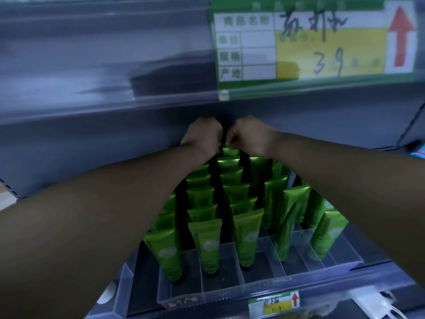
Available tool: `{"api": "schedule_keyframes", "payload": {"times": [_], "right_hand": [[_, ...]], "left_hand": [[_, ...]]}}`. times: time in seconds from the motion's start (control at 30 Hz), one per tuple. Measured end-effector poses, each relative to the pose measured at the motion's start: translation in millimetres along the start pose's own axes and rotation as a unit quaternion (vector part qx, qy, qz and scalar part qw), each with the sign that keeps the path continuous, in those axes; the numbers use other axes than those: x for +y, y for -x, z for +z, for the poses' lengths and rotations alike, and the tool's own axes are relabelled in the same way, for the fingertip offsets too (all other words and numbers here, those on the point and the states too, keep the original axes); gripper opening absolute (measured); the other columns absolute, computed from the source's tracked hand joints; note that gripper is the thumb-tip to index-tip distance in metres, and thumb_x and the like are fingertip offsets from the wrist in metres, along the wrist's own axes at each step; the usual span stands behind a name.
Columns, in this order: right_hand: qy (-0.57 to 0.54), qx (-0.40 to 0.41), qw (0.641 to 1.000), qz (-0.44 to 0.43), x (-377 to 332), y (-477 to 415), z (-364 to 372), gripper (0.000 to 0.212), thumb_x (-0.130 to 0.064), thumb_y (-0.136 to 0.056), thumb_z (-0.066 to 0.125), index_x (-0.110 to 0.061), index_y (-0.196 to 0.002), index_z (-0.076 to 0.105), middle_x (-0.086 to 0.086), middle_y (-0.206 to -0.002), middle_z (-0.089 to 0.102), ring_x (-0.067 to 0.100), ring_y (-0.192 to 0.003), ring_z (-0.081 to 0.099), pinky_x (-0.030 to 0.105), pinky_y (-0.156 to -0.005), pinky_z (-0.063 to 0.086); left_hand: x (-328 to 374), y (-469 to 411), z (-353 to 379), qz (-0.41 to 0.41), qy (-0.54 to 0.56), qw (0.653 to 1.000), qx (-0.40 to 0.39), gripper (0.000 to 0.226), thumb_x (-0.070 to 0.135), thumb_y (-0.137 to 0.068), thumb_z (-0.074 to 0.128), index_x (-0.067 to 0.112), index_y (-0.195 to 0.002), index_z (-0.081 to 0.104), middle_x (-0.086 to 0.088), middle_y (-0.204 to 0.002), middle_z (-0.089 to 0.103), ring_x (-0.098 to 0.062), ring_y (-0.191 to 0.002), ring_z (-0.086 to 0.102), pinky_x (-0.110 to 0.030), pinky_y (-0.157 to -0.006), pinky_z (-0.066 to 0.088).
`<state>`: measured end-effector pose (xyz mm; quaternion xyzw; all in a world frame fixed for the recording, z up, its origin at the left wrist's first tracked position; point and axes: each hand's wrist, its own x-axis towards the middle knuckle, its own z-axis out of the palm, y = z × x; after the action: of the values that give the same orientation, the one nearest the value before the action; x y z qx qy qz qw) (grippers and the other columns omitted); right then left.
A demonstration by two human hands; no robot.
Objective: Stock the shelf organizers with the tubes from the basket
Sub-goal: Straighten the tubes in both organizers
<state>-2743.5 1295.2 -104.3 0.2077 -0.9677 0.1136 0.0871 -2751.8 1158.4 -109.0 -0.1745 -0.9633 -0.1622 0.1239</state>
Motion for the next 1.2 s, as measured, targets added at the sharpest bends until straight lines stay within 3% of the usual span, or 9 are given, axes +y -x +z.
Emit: {"api": "schedule_keyframes", "payload": {"times": [0.23,0.43,0.67,0.83,1.07,1.2], "right_hand": [[-0.020,0.006,1.000,-0.013,-14,0,3,0.018,-0.008,-0.082,0.065,-0.013,-0.097,0.074,0.007,-0.104,0.071,0.021,-0.100,0.064,0.024,-0.086,0.046],[-0.036,0.018,0.999,0.001,-13,1,11,0.018,-0.007,-0.081,0.064,-0.012,-0.094,0.075,0.006,-0.100,0.073,0.020,-0.096,0.065,0.025,-0.084,0.046],[-0.049,0.008,0.999,0.000,-10,8,4,0.020,-0.014,-0.080,0.070,-0.011,-0.100,0.073,0.005,-0.103,0.072,0.017,-0.098,0.064,0.016,-0.077,0.038],[-0.046,0.030,0.998,0.013,-1,15,-14,0.022,-0.015,-0.081,0.069,-0.012,-0.102,0.072,0.005,-0.104,0.072,0.018,-0.098,0.064,0.014,-0.074,0.037],[-0.077,0.050,0.993,0.076,29,33,-44,0.018,-0.013,-0.087,0.063,-0.013,-0.103,0.071,0.004,-0.101,0.070,0.004,-0.083,0.053,-0.006,-0.056,0.031],[-0.060,0.034,0.994,0.084,42,45,-47,0.017,-0.011,-0.086,0.063,-0.013,-0.099,0.072,0.004,-0.101,0.071,0.007,-0.087,0.057,0.010,-0.063,0.037]], "left_hand": [[-3,-1,2,0.041,-0.063,0.997,0.002,0.015,0.005,-0.086,0.054,0.001,-0.090,0.068,-0.021,-0.097,0.067,-0.037,-0.094,0.062,-0.034,-0.072,0.043],[-5,1,2,0.049,-0.055,0.997,0.000,0.015,0.006,-0.084,0.055,0.002,-0.089,0.068,-0.022,-0.095,0.067,-0.038,-0.094,0.062,-0.033,-0.072,0.044],[-9,2,3,0.047,-0.038,0.998,-0.004,0.011,0.009,-0.083,0.058,0.008,-0.082,0.069,-0.019,-0.090,0.068,-0.036,-0.089,0.063,-0.028,-0.066,0.038],[-14,3,2,0.048,-0.033,0.998,0.005,0.029,0.008,-0.084,0.055,0.016,-0.107,0.070,-0.012,-0.109,0.068,-0.030,-0.102,0.062,-0.029,-0.084,0.047],[-2,2,-12,0.072,-0.032,0.996,0.031,0.028,0.007,-0.082,0.055,0.010,-0.105,0.069,-0.013,-0.112,0.068,-0.031,-0.106,0.061,-0.032,-0.089,0.048],[23,-6,-13,0.087,0.003,0.996,0.030,0.024,0.014,-0.085,0.057,0.011,-0.106,0.069,-0.011,-0.110,0.068,-0.028,-0.105,0.061,-0.029,-0.088,0.047]]}}
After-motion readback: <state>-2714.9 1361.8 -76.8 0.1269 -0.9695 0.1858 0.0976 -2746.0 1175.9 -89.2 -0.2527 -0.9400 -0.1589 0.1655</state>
